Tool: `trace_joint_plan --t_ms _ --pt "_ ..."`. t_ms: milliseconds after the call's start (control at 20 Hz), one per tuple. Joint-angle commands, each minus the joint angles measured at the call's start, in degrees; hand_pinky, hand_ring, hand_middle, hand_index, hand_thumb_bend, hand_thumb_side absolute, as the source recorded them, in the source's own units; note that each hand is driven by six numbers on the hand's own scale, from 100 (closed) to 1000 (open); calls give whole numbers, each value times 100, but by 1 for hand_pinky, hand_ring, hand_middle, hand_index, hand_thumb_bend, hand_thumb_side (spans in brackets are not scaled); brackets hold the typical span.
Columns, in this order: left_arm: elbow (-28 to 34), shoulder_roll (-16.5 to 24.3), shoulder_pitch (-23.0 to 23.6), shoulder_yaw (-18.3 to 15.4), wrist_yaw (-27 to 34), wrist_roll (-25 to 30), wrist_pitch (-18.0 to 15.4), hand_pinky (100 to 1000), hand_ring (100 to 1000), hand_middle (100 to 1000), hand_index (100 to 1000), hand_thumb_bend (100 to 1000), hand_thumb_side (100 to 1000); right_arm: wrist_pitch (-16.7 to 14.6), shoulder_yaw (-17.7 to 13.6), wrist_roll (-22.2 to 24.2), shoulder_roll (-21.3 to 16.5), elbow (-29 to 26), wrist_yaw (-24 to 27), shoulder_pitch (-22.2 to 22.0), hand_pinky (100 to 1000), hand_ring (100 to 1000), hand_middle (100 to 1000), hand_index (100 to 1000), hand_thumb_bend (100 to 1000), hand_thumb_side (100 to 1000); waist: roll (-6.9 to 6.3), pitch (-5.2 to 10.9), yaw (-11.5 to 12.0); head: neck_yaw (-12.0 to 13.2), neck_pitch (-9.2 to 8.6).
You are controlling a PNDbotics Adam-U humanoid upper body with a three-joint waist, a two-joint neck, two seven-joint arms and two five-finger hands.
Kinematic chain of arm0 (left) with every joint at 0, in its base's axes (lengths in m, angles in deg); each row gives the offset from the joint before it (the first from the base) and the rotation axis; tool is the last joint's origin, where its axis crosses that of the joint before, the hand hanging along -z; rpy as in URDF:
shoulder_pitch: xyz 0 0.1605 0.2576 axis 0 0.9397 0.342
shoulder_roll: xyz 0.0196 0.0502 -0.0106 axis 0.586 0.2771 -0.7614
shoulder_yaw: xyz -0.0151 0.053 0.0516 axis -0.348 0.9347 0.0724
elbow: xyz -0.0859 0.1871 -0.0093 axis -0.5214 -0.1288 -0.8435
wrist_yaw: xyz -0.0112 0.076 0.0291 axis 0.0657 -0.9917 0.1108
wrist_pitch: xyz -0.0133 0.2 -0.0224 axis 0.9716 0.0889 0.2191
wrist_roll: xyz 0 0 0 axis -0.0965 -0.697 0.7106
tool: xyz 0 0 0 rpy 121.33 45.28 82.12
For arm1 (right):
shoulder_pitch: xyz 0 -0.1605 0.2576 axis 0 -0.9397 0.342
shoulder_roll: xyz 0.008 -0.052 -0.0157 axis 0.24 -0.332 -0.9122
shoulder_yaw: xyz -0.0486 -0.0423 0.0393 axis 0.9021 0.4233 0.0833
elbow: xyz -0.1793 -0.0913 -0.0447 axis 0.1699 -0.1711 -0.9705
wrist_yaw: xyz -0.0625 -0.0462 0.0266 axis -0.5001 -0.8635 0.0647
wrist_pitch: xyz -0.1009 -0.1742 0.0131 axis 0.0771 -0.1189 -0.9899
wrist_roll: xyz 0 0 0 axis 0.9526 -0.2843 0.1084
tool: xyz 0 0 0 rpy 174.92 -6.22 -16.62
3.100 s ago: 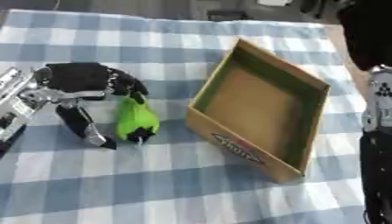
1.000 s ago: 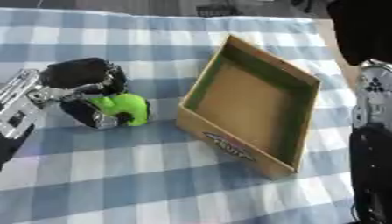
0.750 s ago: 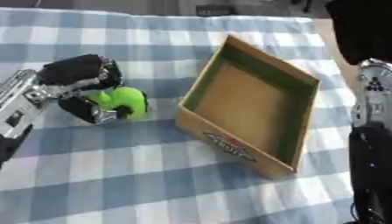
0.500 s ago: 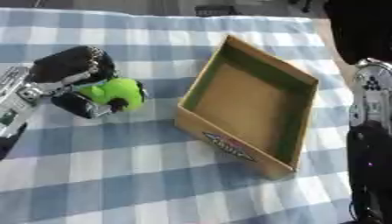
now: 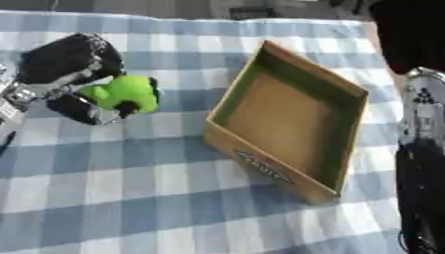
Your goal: Pick up objects on the table and place them in the box.
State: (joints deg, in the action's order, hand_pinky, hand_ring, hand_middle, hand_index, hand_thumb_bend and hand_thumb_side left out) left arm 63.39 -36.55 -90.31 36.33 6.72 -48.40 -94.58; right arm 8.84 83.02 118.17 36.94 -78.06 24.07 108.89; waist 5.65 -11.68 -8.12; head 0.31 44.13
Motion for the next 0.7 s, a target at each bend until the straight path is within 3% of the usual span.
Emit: trace_joint_plan --t_ms 50,350,700 --pt "365 270 -203 -14 215 -35 159 100 100 100 186 137 740 20 -76 -71 -142 -76 -67 13 479 564 676 822 100 935 -94 145 15 66 -2" --pt "533 181 -511 203 758 64 145 100 100 100 187 137 738 31 -58 -168 -155 -76 -66 35 474 560 668 807 100 934 -223 241 -8 133 -2" --pt "419 11 -845 438 811 373 -23 100 100 100 186 139 737 72 -31 -189 -64 -76 50 160 470 557 663 796 100 932 -352 232 -102 194 -2"
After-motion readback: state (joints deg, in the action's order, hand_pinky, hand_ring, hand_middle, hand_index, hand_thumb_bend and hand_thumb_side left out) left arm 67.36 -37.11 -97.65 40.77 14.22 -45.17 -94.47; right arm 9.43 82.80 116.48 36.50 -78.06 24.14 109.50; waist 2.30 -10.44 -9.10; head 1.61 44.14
